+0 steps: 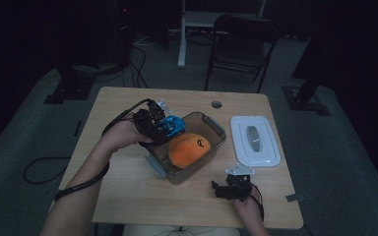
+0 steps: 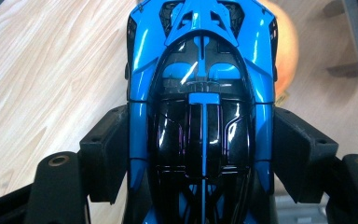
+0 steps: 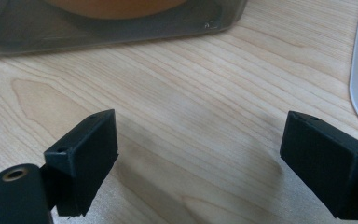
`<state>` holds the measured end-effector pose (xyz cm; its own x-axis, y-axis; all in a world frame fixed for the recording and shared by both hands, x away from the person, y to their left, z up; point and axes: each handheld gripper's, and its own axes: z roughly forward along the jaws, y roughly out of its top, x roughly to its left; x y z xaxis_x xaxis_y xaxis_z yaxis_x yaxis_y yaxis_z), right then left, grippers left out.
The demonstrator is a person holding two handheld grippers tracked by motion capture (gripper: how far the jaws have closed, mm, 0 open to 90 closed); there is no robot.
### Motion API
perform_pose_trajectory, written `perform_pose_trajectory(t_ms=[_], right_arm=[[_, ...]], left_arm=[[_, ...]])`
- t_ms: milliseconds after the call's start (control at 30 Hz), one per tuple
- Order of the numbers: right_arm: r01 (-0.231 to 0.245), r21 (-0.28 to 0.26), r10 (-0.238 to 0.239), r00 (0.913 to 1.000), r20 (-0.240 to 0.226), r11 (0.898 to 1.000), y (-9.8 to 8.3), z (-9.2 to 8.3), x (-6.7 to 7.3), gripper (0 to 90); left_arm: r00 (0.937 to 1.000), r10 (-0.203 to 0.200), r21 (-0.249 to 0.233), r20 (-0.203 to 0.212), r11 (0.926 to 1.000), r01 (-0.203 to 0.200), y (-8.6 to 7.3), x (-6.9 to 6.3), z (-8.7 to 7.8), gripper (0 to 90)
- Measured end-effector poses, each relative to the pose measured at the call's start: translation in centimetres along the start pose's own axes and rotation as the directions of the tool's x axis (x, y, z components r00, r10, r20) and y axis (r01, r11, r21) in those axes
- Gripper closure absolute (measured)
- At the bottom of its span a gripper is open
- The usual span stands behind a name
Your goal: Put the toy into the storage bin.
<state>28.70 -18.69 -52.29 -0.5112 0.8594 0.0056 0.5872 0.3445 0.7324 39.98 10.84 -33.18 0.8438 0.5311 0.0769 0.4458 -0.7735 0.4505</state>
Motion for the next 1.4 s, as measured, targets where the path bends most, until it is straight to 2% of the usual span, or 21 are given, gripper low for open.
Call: perform_pose_trajectory(t_ms=[267, 500, 600, 933, 1133, 1200, 1400], right_arm=[[0.000, -0.001, 0.000, 1.0000, -0.008, 1.000, 0.0, 0.0, -0.1, 10.8], [-0.005, 0.000, 0.005, 0.9999, -0.013, 1.000, -0.1, -0.1, -0.2, 10.8], [-0.004, 0.000, 0.004, 0.9999, -0.013, 1.000, -0.1, -0.1, -0.2, 10.8], [-0.006, -0.001, 0.006, 0.9998, -0.019, 1.000, -0.1, -0.1, -0.3, 10.8], [-0.006, 0.000, 0.006, 0.9997, -0.022, 1.000, -0.1, -0.1, -0.3, 10.8], [-0.003, 0.000, 0.003, 0.9998, -0.020, 1.000, -0.1, 0.0, -0.3, 10.8], [-0.004, 0.003, 0.004, 0.9997, -0.023, 1.000, -0.1, 0.0, -0.2, 10.8]], left_arm=[[0.9989, 0.024, 0.020, 0.041, 0.9995, -0.025, 1.8, -0.5, 2.0, 28.9], [0.9975, 0.022, 0.040, 0.068, 0.9989, -0.025, 2.4, -0.8, 3.7, 28.9], [0.9975, 0.033, 0.056, 0.063, 0.9977, -0.037, 2.5, -1.0, 4.5, 28.9], [0.9985, 0.024, 0.085, 0.050, 0.9959, -0.029, 2.3, -0.7, 6.5, 28.8], [0.9984, 0.022, 0.080, 0.053, 0.9965, -0.026, 2.1, -0.7, 6.6, 28.9], [0.9982, 0.040, 0.084, 0.045, 0.9955, -0.043, 2.1, -0.9, 6.6, 28.8], [0.9979, 0.040, 0.087, 0.051, 0.9952, -0.044, 1.9, -0.9, 7.1, 28.6]])
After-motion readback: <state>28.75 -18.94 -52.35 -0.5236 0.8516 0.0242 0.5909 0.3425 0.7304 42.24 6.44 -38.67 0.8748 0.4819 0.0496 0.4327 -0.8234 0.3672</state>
